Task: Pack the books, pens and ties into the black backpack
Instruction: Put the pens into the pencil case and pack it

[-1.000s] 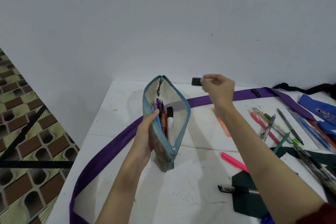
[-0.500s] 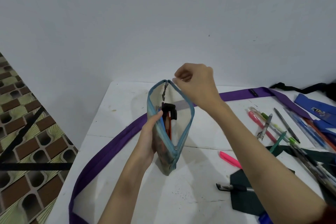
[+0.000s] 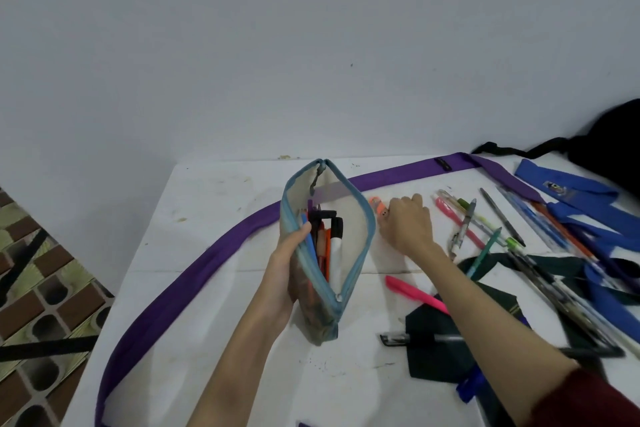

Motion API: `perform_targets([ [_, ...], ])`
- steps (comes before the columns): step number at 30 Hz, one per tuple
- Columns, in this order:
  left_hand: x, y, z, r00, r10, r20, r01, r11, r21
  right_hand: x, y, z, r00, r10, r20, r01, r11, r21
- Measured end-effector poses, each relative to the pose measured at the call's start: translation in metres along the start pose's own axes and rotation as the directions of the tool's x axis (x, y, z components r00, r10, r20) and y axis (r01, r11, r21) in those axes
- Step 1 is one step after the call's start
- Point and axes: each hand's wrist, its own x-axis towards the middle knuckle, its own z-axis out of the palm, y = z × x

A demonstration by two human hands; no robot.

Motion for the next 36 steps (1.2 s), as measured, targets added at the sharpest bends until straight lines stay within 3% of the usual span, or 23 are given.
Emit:
perform_targets([
  [3, 0.0, -0.002, 0.003, 1.0, 0.001, 0.017, -0.002, 1.0, 0.007, -0.001, -0.002, -0.011, 0.996, 0.093, -0.004, -0.084, 0.916, 0.391],
  [6, 0.0, -0.002, 0.003, 1.0, 0.003, 0.012, -0.004, 1.0, 0.017, -0.004, -0.013, -0.048, 0.97, 0.227, -0.085, -0.066, 0.586, 0.807],
  [9, -0.001, -0.001, 0.004, 1.0, 0.008, 0.012, -0.008, 1.0, 0.024, -0.02, -0.029, -0.098, 0.95, 0.259, -0.173, 0.116, 0.221, 0.968],
  [11, -0.001, -0.001, 0.004, 1.0, 0.004, 0.004, -0.005, 1.0, 0.025, -0.034, -0.039, -0.123, 0.966, 0.084, -0.246, 0.231, 0.154, 0.961],
  [13, -0.001, -0.001, 0.005, 1.0, 0.002, 0.01, -0.002, 1.0, 0.027, -0.046, -0.046, -0.134, 0.942, -0.211, -0.262, 0.312, 0.256, 0.915],
  [15, -0.002, -0.001, 0.005, 1.0, -0.004, 0.018, 0.004, 1.0, 0.029, -0.052, -0.051, -0.129, 0.852, -0.49, -0.185, 0.442, 0.484, 0.755],
  [17, -0.002, -0.002, 0.004, 1.0, 0.006, 0.014, -0.006, 1.0, 0.03, -0.054, -0.054, -0.113, 0.78, -0.624, -0.045, 0.553, 0.654, 0.517],
  [19, -0.003, -0.002, 0.004, 1.0, 0.02, 0.015, -0.02, 0.999, 0.027, -0.056, -0.056, -0.098, 0.74, -0.669, 0.076, 0.603, 0.709, 0.365],
  [21, -0.002, -0.003, 0.005, 1.0, 0.006, 0.014, -0.006, 1.0, 0.027, -0.061, -0.054, -0.094, 0.714, -0.673, 0.193, 0.595, 0.729, 0.34],
  [23, -0.002, -0.003, 0.006, 1.0, 0.0, -0.003, 0.0, 0.999, 0.045, -0.063, -0.048, -0.097, 0.733, -0.649, 0.205, 0.548, 0.741, 0.387],
  [26, -0.002, -0.004, 0.007, 1.0, 0.0, -0.008, 0.0, 0.999, 0.036, -0.065, -0.028, -0.101, 0.881, -0.469, -0.064, 0.43, 0.737, 0.523],
  [28, -0.003, -0.004, 0.008, 1.0, -0.004, 0.016, 0.004, 1.0, 0.008, -0.066, -0.01, -0.095, 0.934, -0.254, -0.252, 0.356, 0.723, 0.591],
  [29, -0.003, -0.005, 0.007, 1.0, -0.006, 0.023, 0.006, 1.0, 0.007, -0.066, 0.001, -0.091, 0.949, -0.168, -0.265, 0.298, 0.745, 0.597],
  [30, -0.003, -0.005, 0.007, 1.0, -0.009, 0.024, 0.009, 1.0, 0.013, -0.066, 0.012, -0.085, 0.97, -0.125, -0.208, 0.225, 0.784, 0.579],
  [32, -0.002, -0.006, 0.008, 1.0, -0.008, 0.03, 0.007, 1.0, 0.026, -0.071, 0.03, -0.07, 0.99, -0.132, 0.047, 0.093, 0.871, 0.482],
  [34, -0.003, -0.007, 0.01, 0.999, -0.012, 0.036, 0.011, 1.0, 0.028, -0.082, 0.041, -0.053, 0.958, -0.159, 0.237, 0.074, 0.941, 0.331],
  [36, -0.004, -0.008, 0.012, 0.999, -0.014, 0.04, 0.013, 1.0, 0.026, -0.089, 0.043, -0.04, 0.931, -0.174, 0.323, 0.106, 0.97, 0.217],
])
